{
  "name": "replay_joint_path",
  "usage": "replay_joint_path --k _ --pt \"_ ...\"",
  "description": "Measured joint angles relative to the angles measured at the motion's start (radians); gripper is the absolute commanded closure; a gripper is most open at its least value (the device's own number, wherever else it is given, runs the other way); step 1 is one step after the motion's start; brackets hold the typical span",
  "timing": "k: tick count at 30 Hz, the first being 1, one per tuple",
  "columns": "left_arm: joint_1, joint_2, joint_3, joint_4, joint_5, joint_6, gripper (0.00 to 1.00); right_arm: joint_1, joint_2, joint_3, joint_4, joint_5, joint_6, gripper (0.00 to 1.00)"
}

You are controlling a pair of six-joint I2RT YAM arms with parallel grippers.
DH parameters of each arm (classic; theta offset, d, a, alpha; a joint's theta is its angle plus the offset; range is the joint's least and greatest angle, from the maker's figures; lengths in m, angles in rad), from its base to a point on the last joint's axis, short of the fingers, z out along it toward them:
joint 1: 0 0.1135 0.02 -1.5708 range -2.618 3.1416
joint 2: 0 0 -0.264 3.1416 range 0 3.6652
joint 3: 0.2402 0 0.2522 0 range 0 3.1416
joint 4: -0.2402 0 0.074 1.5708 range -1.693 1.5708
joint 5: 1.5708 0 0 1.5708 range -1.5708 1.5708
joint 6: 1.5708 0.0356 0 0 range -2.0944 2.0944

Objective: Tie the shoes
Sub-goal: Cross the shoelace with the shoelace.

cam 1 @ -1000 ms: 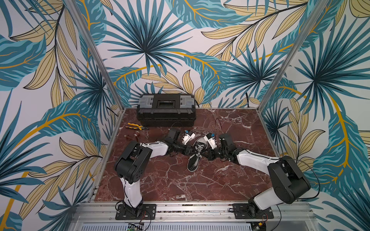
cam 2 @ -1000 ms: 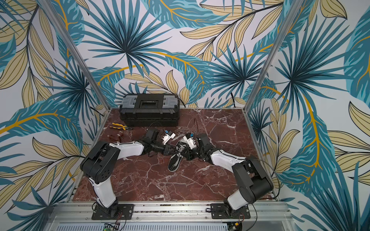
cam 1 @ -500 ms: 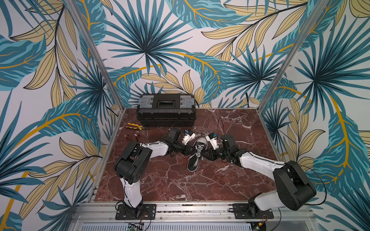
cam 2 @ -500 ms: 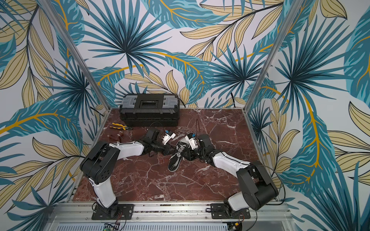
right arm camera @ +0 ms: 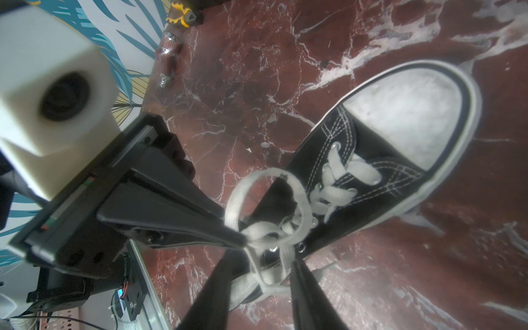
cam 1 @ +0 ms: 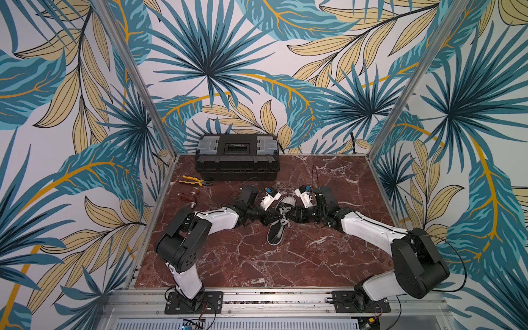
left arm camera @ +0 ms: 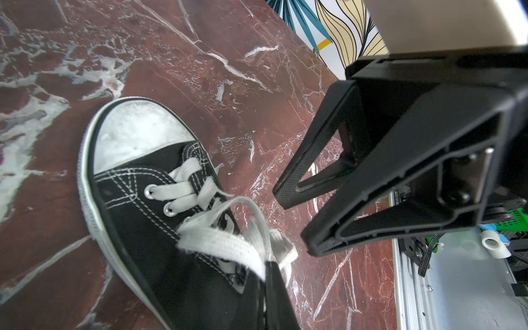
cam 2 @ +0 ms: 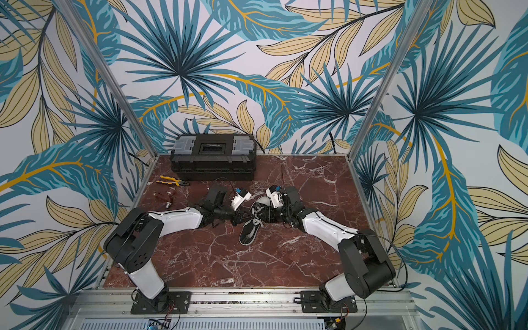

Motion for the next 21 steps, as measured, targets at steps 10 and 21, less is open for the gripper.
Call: replay_joint_path --k 10,21 --pt "0.0 -0.031 -0.036 0.027 -0.014 0.04 1.0 0.0 0.063 0.0 0.003 -0.059 0.003 0.6" --pt "0.0 -0.035 -0.038 0.043 -0.021 0.045 1.0 0.0 0.095 0.0 0.038 -0.077 0.011 0.62"
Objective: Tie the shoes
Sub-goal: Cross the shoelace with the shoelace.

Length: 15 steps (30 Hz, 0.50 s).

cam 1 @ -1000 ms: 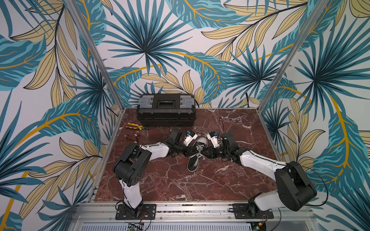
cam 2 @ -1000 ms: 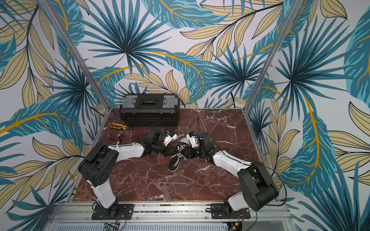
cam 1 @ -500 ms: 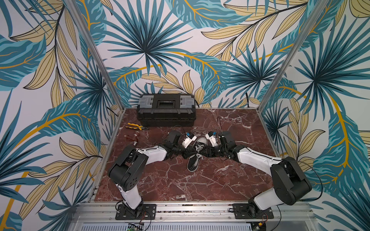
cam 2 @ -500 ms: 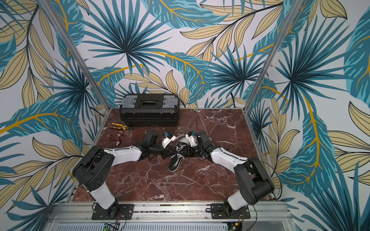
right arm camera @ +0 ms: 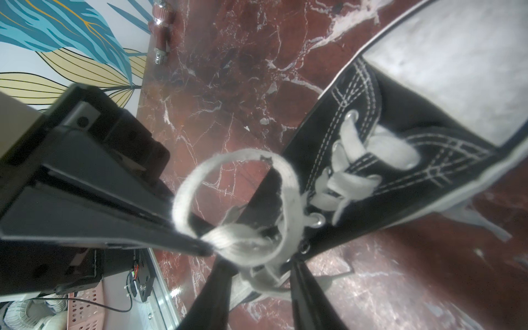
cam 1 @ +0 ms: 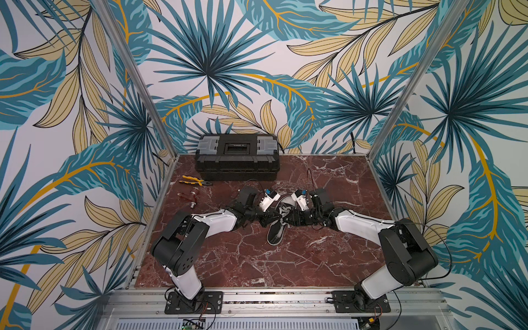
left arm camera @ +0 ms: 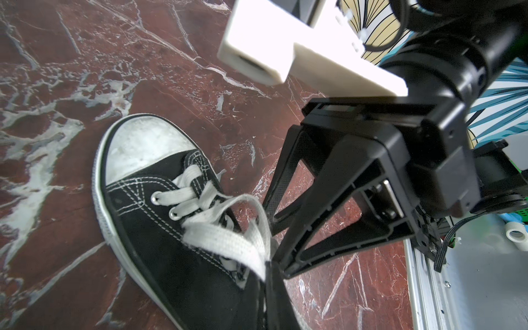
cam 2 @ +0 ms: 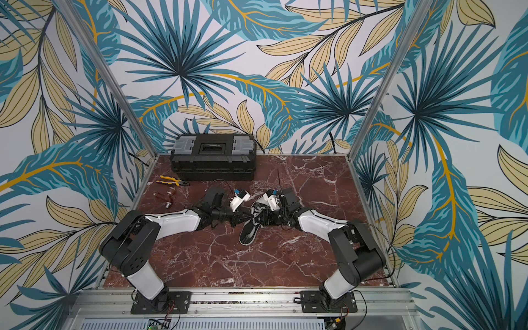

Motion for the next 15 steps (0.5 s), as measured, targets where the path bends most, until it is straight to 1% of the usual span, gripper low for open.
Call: replay_joint_path --k 6,10,15 --pt "-0.003 0.0 0.0 0.0 -0.013 -0.012 1.0 0.0 0.003 0.0 0.015 -0.019 -0.003 0.62" --pt "-0.005 0.0 0.0 0.0 -0.014 -0.023 1.0 0.0 0.019 0.0 0.031 -0.033 -0.011 0.68" --pt "-0.005 0.0 0.0 0.0 -0.015 -0.034 1.0 0.0 0.037 0.0 0.037 -0.041 -0.021 0.81"
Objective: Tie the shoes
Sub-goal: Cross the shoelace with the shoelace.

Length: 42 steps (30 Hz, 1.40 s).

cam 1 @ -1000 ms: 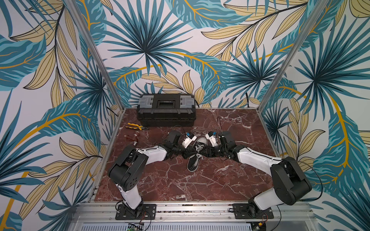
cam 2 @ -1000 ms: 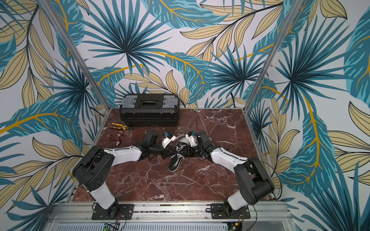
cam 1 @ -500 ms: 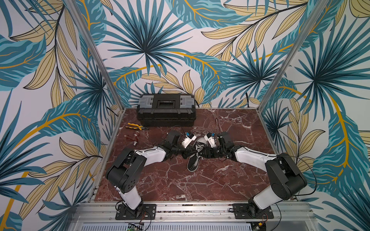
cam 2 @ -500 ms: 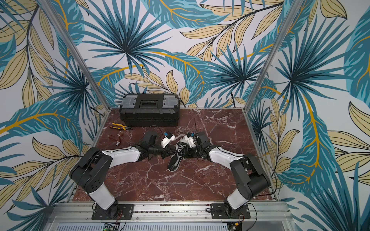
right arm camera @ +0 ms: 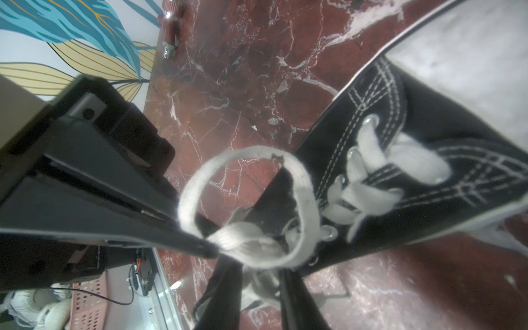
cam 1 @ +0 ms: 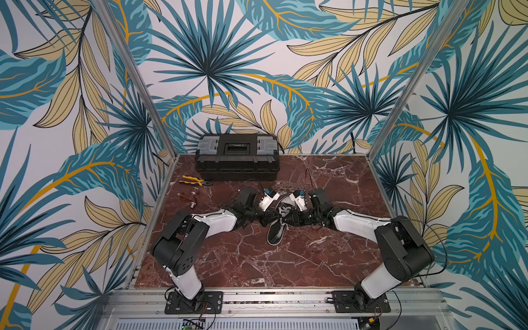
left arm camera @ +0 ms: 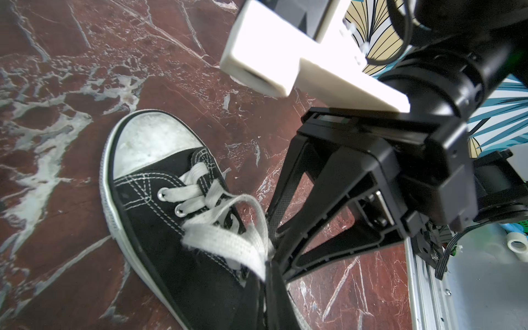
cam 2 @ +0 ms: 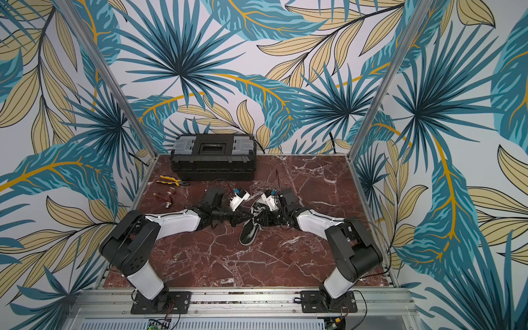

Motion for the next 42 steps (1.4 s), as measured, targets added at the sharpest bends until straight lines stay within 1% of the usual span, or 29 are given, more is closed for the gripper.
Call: replay_joint_path --k 2,5,8,18,24,32,42 --pt "0.0 0.0 0.0 0.0 0.0 0.0 1.0 0.0 0.0 0.0 0.002 0.001 -0.001 0.85" --pt "-0.001 0.0 0.0 -0.003 -0.002 0.0 1.0 0.0 0.0 0.0 0.001 0.005 -0.003 0.95" --pt "-0.002 0.001 0.0 -0.011 -0.004 0.0 1.0 0.0 0.0 0.001 0.001 0.016 -0.01 1.0" --pt "-0.002 0.028 0.002 -0.036 -0.003 -0.02 0.76 0.001 -0.016 0.001 0.001 0.08 -0.037 1.0" --pt "-0.002 0.053 0.012 -0.045 0.001 -0.034 0.67 0.001 -0.032 -0.002 0.002 0.095 -0.06 1.0" --pt "-0.002 0.081 0.034 -0.049 0.021 -0.05 0.63 0.001 -0.039 -0.016 0.015 0.098 -0.08 1.0" --pt "-0.002 0.097 0.057 -0.052 0.068 -0.076 0.63 0.001 -0.042 -0.029 0.032 0.097 -0.089 1.0"
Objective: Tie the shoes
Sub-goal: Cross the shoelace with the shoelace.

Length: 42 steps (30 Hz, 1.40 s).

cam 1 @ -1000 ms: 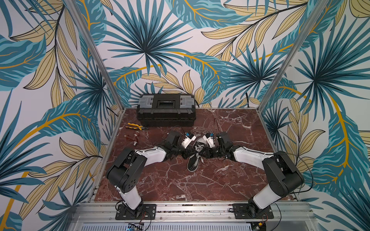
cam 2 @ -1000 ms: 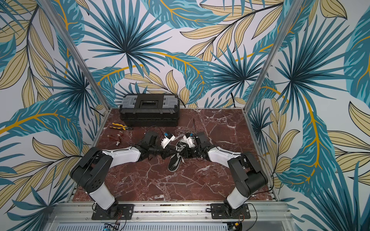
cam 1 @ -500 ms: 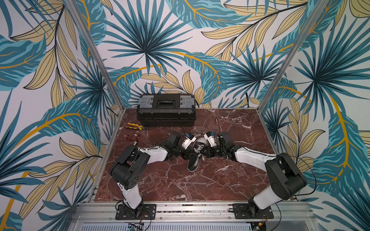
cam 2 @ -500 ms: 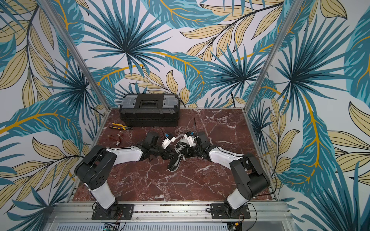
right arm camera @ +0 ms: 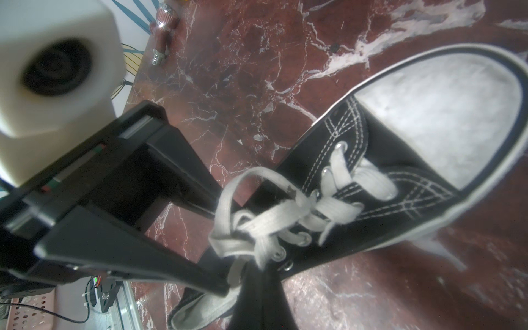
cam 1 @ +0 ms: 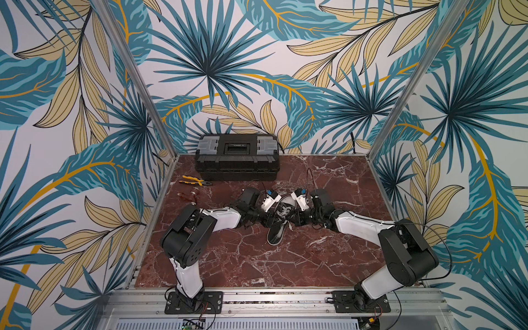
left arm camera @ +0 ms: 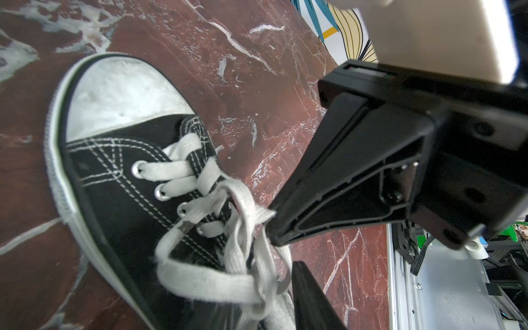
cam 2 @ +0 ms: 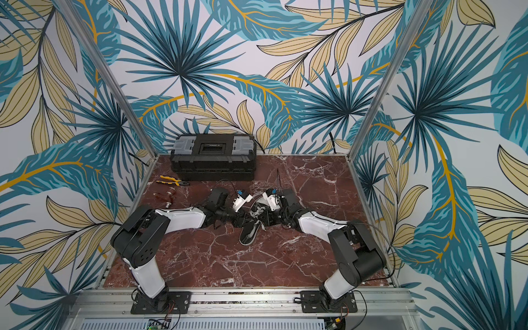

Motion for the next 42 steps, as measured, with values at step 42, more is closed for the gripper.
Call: replay_joint_path --k 42 --pt "-0.026 0.011 0.042 -0.088 -0.103 0.087 1.0 0.0 -0.143 -0.067 -0.005 0.014 -0.006 0.66"
